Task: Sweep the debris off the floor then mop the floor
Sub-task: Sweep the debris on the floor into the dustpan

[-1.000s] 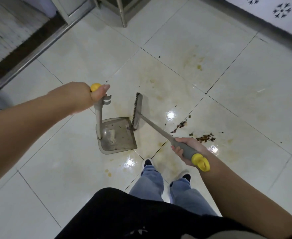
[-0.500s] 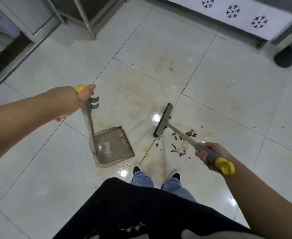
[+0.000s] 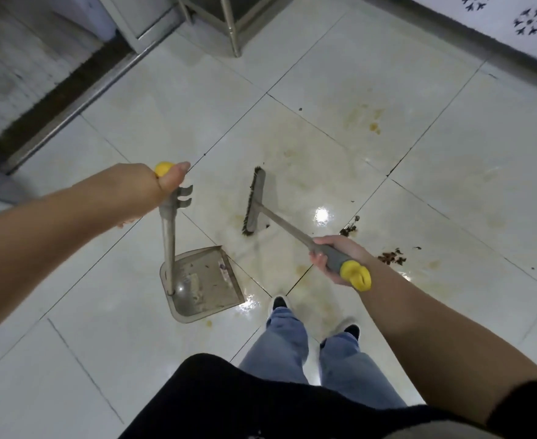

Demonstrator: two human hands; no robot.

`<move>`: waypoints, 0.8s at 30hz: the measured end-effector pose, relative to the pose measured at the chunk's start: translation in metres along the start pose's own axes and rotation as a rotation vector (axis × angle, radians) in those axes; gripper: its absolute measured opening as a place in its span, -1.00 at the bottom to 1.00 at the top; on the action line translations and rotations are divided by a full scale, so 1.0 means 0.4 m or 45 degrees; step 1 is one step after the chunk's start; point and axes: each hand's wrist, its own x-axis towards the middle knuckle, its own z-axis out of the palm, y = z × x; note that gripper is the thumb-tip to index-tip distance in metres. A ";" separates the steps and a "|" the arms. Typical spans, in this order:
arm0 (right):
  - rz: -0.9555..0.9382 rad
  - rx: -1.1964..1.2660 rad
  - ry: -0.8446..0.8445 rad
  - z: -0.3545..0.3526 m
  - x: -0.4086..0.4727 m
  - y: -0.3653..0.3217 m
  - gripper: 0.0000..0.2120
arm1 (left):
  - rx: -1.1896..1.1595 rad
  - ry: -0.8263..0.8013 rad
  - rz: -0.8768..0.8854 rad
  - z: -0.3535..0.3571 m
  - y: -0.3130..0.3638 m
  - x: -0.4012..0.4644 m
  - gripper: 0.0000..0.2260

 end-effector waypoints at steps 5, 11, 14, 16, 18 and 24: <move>0.014 0.043 -0.026 0.069 0.091 0.022 -0.82 | 0.006 -0.036 -0.024 0.044 -0.066 0.017 -0.23; 0.020 0.252 0.113 -0.114 0.036 0.056 -0.78 | -0.084 -0.026 -0.028 0.022 -0.069 0.043 -0.24; -0.018 0.259 0.215 -0.226 -0.032 0.076 -0.72 | -0.063 -0.040 0.016 0.004 -0.023 0.051 -0.23; -0.019 0.358 0.225 -0.285 -0.081 0.094 -0.66 | -0.001 -0.035 0.097 -0.004 0.026 0.056 -0.22; -0.036 0.412 0.236 -0.323 -0.122 0.105 -0.66 | 0.058 -0.029 0.174 -0.010 0.079 0.063 -0.22; -0.160 0.459 0.218 -0.339 -0.197 0.080 -0.71 | 0.162 0.018 0.393 -0.014 0.228 0.075 -0.27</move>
